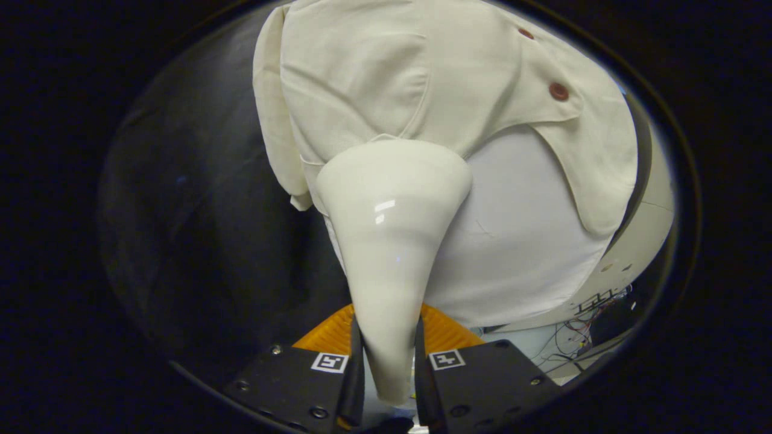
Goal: Iron the clothes twice with a garment steamer, once on the left side and once on the right side.
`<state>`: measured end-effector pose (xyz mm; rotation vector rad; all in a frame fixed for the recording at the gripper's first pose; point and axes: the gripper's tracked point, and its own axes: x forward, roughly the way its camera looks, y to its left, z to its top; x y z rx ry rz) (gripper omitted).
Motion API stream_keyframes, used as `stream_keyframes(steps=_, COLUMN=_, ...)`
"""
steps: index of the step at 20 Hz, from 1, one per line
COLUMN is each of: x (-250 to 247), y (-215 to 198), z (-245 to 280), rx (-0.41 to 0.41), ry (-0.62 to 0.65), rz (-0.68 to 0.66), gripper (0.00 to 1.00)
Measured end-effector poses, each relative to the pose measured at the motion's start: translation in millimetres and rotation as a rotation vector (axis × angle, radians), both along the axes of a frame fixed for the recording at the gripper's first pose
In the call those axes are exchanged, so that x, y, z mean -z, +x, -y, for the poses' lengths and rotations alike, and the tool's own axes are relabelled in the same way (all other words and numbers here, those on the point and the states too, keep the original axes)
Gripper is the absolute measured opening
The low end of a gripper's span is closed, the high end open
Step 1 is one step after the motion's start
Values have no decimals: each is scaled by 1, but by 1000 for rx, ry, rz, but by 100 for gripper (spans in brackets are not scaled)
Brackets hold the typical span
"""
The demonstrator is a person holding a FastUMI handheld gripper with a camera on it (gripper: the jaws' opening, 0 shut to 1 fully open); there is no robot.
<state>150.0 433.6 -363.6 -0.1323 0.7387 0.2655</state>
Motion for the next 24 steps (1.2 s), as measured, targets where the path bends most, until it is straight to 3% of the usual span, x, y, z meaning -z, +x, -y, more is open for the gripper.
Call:
stream_keyframes(steps=4, x=-36, y=-19, z=10, rx=-17, ry=25, rz=47, gripper=35)
stream_keyframes(steps=14, x=-189, y=-73, z=38, rx=-55, ry=119, rz=267, gripper=34)
stream_keyframes(steps=20, x=-286, y=-98, z=58, rx=-44, ry=134, rz=400, gripper=34)
stream_keyframes(steps=24, x=-333, y=-89, z=84, rx=-1, ry=180, rz=480, gripper=34)
